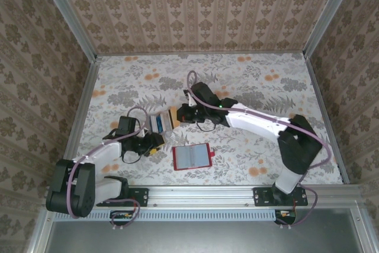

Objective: Put the credit cards into the card holder

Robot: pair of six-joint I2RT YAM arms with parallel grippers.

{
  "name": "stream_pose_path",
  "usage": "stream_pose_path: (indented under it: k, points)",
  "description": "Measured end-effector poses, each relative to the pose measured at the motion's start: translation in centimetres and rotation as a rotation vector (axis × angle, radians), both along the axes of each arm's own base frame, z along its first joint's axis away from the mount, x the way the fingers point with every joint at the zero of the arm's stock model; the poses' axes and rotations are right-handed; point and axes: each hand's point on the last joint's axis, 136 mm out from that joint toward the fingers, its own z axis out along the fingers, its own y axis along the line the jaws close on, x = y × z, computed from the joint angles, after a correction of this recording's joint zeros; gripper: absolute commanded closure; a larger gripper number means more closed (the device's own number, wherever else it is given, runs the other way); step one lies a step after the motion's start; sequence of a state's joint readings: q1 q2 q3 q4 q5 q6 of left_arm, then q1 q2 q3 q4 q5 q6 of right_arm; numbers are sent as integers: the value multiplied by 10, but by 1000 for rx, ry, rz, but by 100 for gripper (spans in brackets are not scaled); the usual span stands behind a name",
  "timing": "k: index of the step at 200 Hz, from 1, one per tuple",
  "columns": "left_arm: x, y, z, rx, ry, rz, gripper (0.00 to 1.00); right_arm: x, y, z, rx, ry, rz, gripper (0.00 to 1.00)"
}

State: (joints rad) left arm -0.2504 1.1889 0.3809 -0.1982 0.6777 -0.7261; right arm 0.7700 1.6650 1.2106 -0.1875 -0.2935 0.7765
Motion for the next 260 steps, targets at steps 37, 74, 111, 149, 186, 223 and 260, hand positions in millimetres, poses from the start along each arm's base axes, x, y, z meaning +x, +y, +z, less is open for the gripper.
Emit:
stream_pose_path:
  k: [37, 74, 111, 149, 186, 223, 260]
  points:
    - [-14, -14, 3, 14, 5, -99, 50, -38, -48, -14, -2, 19, 0, 100]
    - [-23, -23, 0, 27, 28, -163, 50, -80, -80, -45, 42, 78, 44, 100]
    - [-31, -39, -1, 46, 47, -246, 52, -106, -82, -75, 103, 152, 103, 100]
    - [-40, -52, -3, 59, 46, -314, 61, -112, -80, -101, 127, 219, 127, 100]
    - [-42, -52, -7, 82, 49, -317, 63, -108, -82, -115, 157, 257, 123, 100]
    - [-41, -52, -8, 96, 42, -319, 70, -109, -75, -122, 201, 297, 143, 100]
    - [-39, -54, -10, 99, 29, -319, 72, -110, -73, -120, 217, 306, 147, 100]
